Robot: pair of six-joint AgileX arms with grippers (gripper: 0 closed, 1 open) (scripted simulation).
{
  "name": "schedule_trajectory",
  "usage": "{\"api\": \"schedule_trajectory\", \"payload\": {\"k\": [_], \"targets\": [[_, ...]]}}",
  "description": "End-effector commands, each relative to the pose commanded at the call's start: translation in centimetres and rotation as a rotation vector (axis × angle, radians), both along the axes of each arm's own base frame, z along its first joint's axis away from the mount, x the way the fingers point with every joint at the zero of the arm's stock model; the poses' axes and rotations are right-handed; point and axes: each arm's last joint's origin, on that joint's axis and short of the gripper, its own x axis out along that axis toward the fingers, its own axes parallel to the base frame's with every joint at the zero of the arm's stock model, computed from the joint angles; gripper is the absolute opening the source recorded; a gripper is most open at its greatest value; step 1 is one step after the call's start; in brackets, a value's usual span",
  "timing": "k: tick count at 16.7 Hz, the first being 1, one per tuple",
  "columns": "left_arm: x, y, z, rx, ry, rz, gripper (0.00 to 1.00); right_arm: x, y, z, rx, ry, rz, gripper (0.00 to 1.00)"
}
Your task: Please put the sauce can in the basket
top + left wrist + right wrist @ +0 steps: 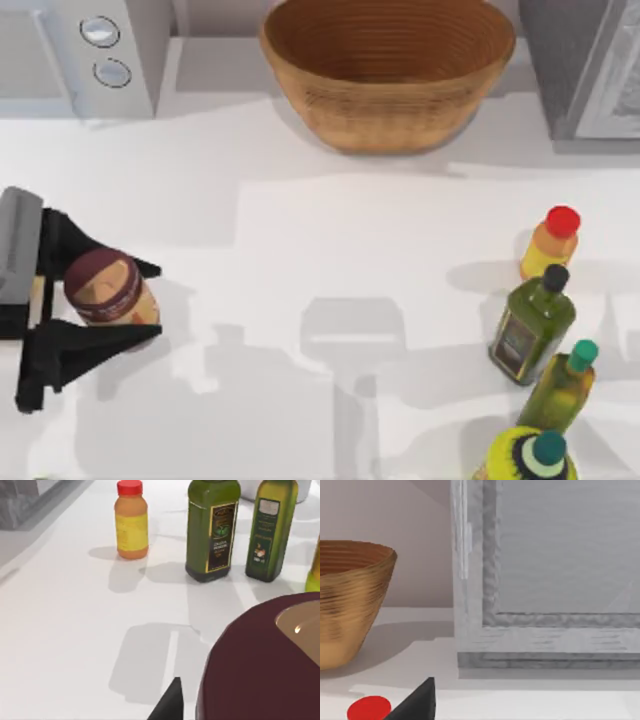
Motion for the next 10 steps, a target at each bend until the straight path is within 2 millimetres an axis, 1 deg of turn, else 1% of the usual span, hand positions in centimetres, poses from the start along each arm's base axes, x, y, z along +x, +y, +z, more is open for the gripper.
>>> {"api": "schedule_trajectory", "payload": {"k": [4, 6, 8, 10], "targets": [[0.1, -0.1, 0.0, 0.002, 0.0, -0.005, 0.0, 0.0, 0.0, 0.0, 0.0, 0.0, 0.0, 1.0], [0.6, -0.6, -0.3, 0.009, 0.035, -0.021, 0.0, 0.0, 0.0, 0.0, 0.0, 0.0, 0.0, 1.0], [2.0, -1.4, -0.8, 0.045, 0.094, -0.046, 0.0, 0.0, 0.0, 0.0, 0.0, 0.0, 0.0, 1.0], [4.2, -2.4, -0.9, 0.1, 0.13, -0.06, 0.0, 0.0, 0.0, 0.0, 0.0, 0.0, 0.0, 1.0]]}}
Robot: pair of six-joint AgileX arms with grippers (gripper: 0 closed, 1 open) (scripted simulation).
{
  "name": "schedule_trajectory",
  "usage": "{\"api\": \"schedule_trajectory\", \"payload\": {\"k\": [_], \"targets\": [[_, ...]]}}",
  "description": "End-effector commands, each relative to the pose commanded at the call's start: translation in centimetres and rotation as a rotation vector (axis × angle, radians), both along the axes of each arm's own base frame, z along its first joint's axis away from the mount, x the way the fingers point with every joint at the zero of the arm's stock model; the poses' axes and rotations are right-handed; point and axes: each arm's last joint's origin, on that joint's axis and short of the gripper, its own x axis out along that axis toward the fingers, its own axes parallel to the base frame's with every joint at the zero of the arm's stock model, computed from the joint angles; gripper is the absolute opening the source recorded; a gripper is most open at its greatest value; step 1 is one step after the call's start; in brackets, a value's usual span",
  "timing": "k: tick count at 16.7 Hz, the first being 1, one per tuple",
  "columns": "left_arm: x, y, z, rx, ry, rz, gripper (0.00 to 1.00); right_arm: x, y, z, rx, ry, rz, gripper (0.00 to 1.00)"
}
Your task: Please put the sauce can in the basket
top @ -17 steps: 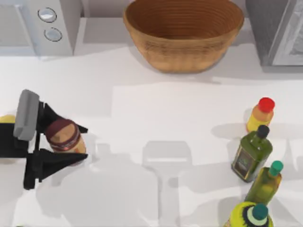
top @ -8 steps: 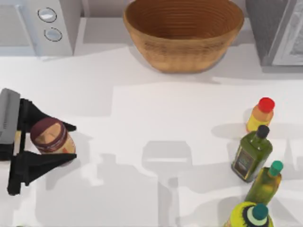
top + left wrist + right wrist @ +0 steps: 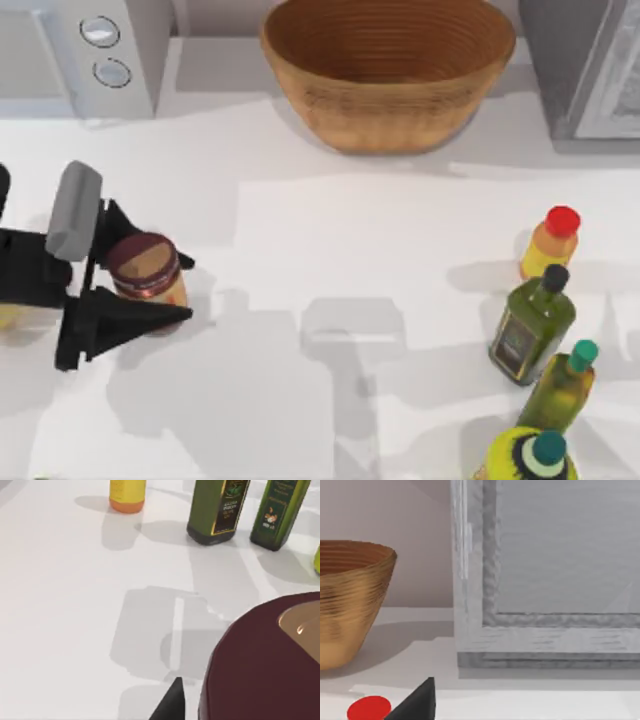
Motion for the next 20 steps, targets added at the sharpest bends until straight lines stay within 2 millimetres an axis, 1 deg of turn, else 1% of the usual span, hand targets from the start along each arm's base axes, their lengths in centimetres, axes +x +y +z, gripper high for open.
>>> {"api": "schedule_trajectory", "payload": {"k": [1, 2, 4, 6, 10, 12, 14, 16, 18, 20], "targets": [[1.5, -0.5, 0.4, 0.033, 0.004, 0.003, 0.0, 0.0, 0.0, 0.0, 0.0, 0.0, 0.0, 1.0], [3.1, -1.0, 1.1, 0.072, -0.006, 0.015, 0.0, 0.0, 0.0, 0.0, 0.0, 0.0, 0.0, 1.0], [6.6, -2.0, 3.4, 0.155, -0.057, 0.067, 0.0, 0.0, 0.0, 0.0, 0.0, 0.0, 0.0, 1.0], [9.3, -3.4, 5.5, 0.209, -0.115, 0.123, 0.0, 0.0, 0.0, 0.0, 0.0, 0.0, 0.0, 1.0], [12.9, -6.1, 9.3, 0.254, -0.13, 0.284, 0.0, 0.0, 0.0, 0.0, 0.0, 0.0, 0.0, 1.0], [14.9, -8.2, 12.0, 0.248, -0.144, 0.407, 0.0, 0.0, 0.0, 0.0, 0.0, 0.0, 0.0, 1.0], [16.5, -10.7, 14.8, 0.204, -0.156, 0.537, 0.0, 0.0, 0.0, 0.0, 0.0, 0.0, 0.0, 1.0], [17.4, -13.5, 16.5, 0.142, -0.152, 0.626, 0.0, 0.0, 0.0, 0.0, 0.0, 0.0, 0.0, 1.0], [17.7, -16.4, 17.5, 0.081, -0.141, 0.673, 0.0, 0.0, 0.0, 0.0, 0.0, 0.0, 0.0, 1.0], [17.9, -18.9, 17.1, 0.048, -0.116, 0.687, 0.0, 0.0, 0.0, 0.0, 0.0, 0.0, 0.0, 1.0]]}}
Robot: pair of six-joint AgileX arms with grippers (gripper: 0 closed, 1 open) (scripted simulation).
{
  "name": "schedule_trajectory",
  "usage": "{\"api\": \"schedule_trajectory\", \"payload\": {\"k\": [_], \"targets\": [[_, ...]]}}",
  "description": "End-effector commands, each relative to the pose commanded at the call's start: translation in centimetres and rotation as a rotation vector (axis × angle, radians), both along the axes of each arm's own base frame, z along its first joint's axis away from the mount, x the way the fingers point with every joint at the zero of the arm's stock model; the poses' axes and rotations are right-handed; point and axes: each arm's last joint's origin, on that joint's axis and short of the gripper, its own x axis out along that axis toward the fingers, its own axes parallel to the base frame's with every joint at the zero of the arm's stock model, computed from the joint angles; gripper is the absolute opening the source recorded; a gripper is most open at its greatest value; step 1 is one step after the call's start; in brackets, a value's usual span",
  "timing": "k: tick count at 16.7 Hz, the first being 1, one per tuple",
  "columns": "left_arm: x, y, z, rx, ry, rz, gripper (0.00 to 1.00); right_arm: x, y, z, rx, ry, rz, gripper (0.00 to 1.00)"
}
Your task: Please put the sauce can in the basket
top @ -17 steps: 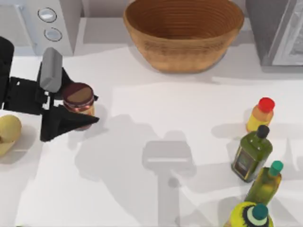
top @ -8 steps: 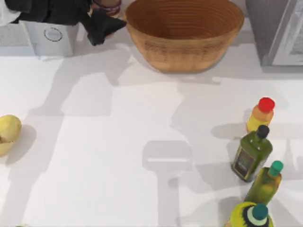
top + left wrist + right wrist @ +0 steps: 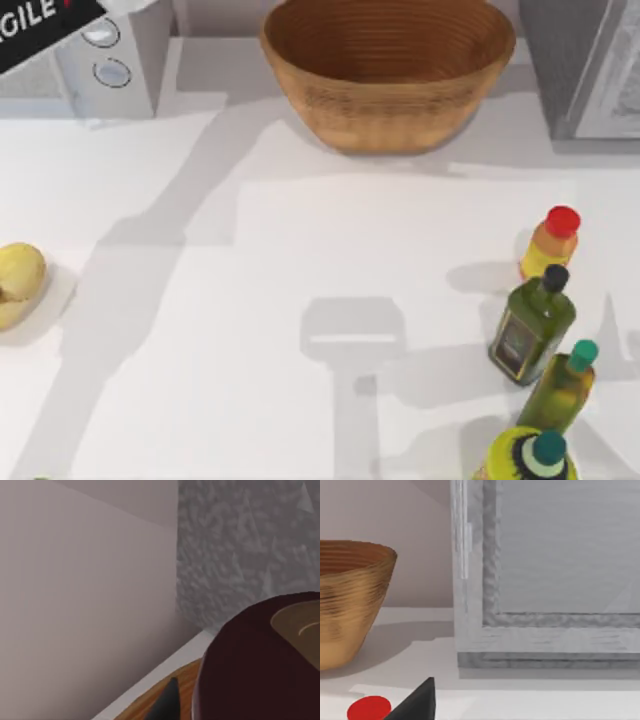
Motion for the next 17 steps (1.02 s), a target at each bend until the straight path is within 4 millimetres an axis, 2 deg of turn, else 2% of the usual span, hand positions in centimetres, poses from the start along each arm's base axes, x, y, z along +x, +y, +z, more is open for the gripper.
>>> {"api": "schedule_trajectory", "payload": {"k": [2, 7, 17], "targets": [[0.0, -1.2, -0.6, -0.011, 0.016, -0.001, 0.0, 0.0, 0.0, 0.0, 0.0, 0.0, 0.0, 1.0], [0.1, -1.1, -0.6, -0.01, 0.016, 0.0, 0.0, 0.0, 0.0, 0.0, 0.0, 0.0, 0.0, 1.0], [3.6, -5.0, -4.4, -0.011, 0.016, -0.001, 0.0, 0.0, 0.0, 0.0, 0.0, 0.0, 0.0, 1.0]]}}
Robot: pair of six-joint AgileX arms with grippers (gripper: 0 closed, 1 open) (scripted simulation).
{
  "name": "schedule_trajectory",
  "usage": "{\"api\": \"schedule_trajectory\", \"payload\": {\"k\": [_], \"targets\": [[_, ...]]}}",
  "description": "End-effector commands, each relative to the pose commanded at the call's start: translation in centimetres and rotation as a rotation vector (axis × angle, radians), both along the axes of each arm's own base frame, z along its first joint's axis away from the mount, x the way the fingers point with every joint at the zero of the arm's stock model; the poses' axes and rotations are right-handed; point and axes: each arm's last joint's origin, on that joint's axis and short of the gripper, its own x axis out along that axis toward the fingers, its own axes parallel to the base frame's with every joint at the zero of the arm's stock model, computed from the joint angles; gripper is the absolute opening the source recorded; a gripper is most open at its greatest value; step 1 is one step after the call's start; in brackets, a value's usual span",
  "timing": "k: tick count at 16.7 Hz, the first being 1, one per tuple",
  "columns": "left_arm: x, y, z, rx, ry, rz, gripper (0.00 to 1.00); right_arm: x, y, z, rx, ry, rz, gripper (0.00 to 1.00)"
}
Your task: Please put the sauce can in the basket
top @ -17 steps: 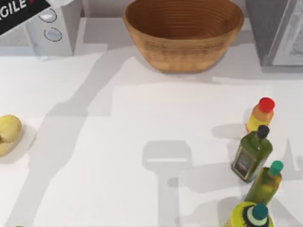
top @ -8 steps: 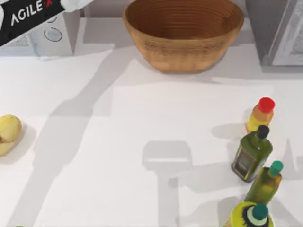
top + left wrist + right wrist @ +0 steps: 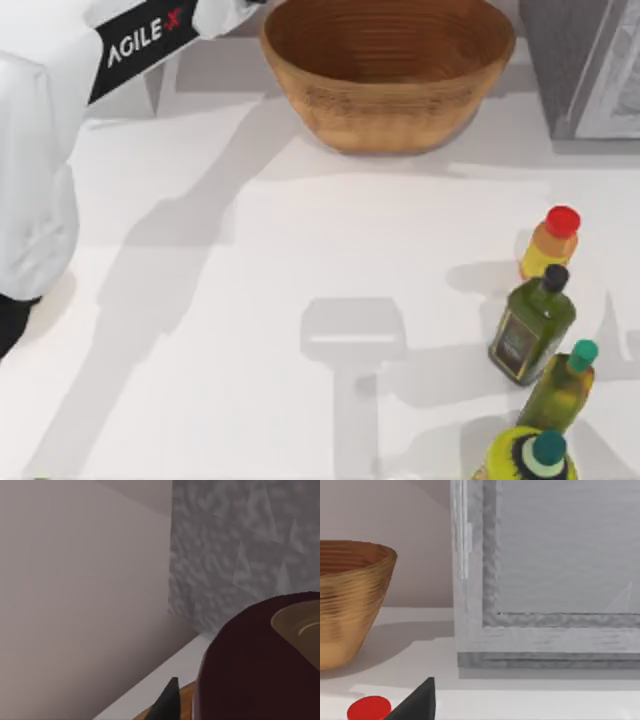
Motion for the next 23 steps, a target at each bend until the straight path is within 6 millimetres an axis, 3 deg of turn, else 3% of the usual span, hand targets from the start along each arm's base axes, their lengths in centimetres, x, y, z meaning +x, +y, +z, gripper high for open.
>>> {"api": "schedule_trajectory", "payload": {"k": [4, 17, 23], "targets": [[0.04, -0.06, -0.06, 0.0, 0.0, 0.0, 0.0, 0.0, 0.0, 0.0, 0.0, 0.0, 0.0, 1.0], [0.04, -0.06, -0.06, 0.0, 0.0, 0.0, 0.98, 0.0, 0.0, 0.0, 0.0, 0.0, 0.0, 1.0], [0.04, -0.06, -0.06, 0.0, 0.0, 0.0, 1.0, 0.0, 0.0, 0.0, 0.0, 0.0, 0.0, 1.0]]}}
